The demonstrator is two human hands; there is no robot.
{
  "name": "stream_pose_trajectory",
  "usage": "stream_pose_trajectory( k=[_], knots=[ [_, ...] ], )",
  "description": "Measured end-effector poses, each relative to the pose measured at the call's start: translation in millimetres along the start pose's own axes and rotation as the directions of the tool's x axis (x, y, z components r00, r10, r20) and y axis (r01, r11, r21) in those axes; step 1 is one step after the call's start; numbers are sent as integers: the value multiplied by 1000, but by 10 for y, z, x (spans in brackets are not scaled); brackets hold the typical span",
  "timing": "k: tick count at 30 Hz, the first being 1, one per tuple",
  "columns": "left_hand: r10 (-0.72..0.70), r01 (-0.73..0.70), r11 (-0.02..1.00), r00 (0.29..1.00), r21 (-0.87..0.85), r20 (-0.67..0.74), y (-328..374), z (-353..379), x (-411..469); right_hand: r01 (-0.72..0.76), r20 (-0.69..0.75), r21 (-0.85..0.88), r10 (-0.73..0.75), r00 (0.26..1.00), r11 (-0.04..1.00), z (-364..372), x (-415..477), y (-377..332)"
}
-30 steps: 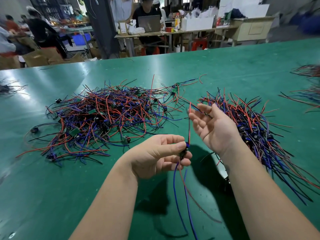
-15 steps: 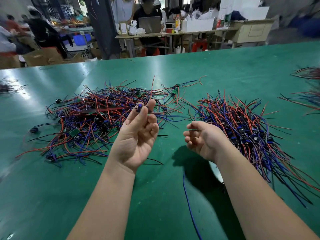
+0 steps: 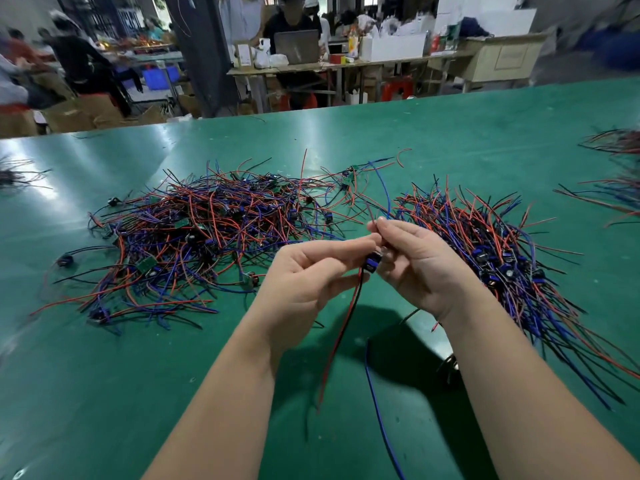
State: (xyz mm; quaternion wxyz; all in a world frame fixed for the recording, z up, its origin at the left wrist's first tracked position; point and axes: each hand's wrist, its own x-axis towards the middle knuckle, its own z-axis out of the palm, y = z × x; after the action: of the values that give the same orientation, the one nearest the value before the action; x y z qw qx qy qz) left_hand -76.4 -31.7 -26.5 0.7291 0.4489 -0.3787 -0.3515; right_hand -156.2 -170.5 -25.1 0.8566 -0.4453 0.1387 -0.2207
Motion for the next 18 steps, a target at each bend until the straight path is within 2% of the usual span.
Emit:
stream_pose_trajectory(
  k=[3,6,8,13,16,18],
  knots=[
    [-106,96,986,992,-138,-64,11,41,20,23,35,-7,-23,999,1000,8,-16,-11],
    [-125,97,986,968,-133,-217,-41,65,29,9,12,-40,-9,1000,999,29,-21,15],
    [-184,156,980,943,-120,-276,-64,64,26,0,-3,-41,0,1000,999,24,-15,39],
    [-280,280,959,922,-39,-268,-54,32,13,-45,33,-264,56,998,963,-6,-22,63],
    [-287,298,955,909,-11,-303,-90,20,20,-67,-20,-397,65,998,915,-30,-22,75],
    [-299,321,947,900,20,-318,-111,4,21,-72,-82,-411,41,996,909,-48,-8,70]
  ],
)
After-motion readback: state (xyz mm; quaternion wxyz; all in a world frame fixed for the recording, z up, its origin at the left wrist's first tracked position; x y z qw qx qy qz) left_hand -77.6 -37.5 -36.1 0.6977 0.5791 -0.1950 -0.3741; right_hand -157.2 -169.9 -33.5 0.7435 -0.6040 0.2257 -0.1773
